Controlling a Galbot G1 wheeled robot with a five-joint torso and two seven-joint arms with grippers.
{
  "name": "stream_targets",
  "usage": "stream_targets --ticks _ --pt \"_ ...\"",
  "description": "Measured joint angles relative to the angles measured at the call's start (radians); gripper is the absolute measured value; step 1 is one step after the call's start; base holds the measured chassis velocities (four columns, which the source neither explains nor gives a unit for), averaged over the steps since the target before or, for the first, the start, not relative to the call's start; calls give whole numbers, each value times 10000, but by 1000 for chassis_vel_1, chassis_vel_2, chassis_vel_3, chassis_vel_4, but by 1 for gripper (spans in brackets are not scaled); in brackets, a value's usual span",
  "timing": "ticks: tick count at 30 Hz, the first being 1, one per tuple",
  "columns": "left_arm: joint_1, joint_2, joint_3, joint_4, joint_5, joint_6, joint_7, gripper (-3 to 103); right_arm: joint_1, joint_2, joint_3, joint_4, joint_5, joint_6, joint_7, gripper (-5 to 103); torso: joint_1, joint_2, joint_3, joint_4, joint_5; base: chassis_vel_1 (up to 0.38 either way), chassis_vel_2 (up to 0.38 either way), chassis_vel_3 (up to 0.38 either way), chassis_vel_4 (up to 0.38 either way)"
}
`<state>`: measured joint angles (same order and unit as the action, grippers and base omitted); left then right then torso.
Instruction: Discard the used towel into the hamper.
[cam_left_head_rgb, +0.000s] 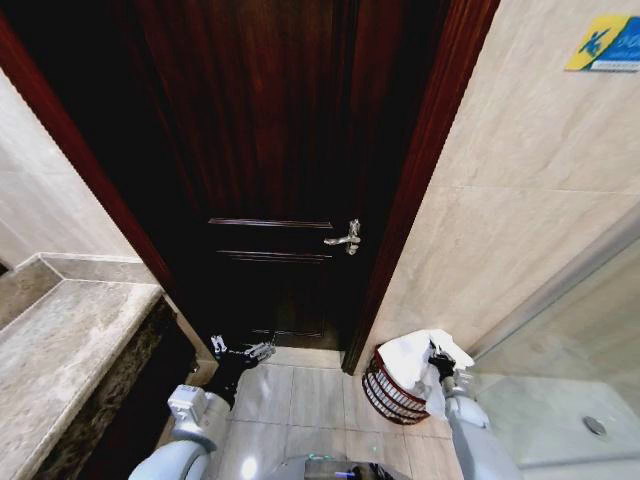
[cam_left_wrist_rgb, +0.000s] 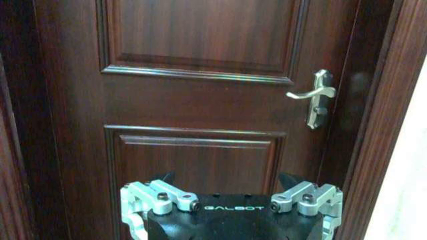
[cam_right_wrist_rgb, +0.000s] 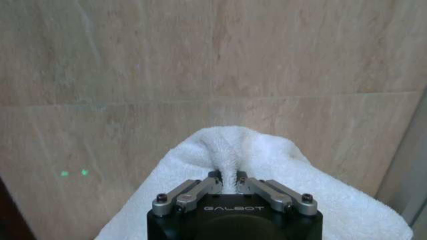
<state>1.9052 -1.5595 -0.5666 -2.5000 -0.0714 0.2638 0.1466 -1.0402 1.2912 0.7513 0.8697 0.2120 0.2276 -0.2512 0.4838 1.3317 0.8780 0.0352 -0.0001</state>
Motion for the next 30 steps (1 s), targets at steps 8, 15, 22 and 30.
stream_targets --ticks 8,15,22,30 --pt "0 1 0 0 0 0 0 100 198 -229 -87 -623 -185 -653 -828 7 0 0 0 -3 3 0 0 0 0" --pt "0 1 0 0 0 0 0 100 593 -369 -271 -1417 -192 -955 -1505 7 0 0 0 -3 1 0 0 0 0" --pt "0 0 0 0 0 0 0 100 1031 -407 -422 -2263 -838 -1321 -1829 7 0 0 0 -2 0 0 0 0 0" --pt "0 1 0 0 0 0 0 100 1902 -245 -587 -3635 -1656 -1342 -2017 7 0 0 0 -3 1 0 0 0 0"
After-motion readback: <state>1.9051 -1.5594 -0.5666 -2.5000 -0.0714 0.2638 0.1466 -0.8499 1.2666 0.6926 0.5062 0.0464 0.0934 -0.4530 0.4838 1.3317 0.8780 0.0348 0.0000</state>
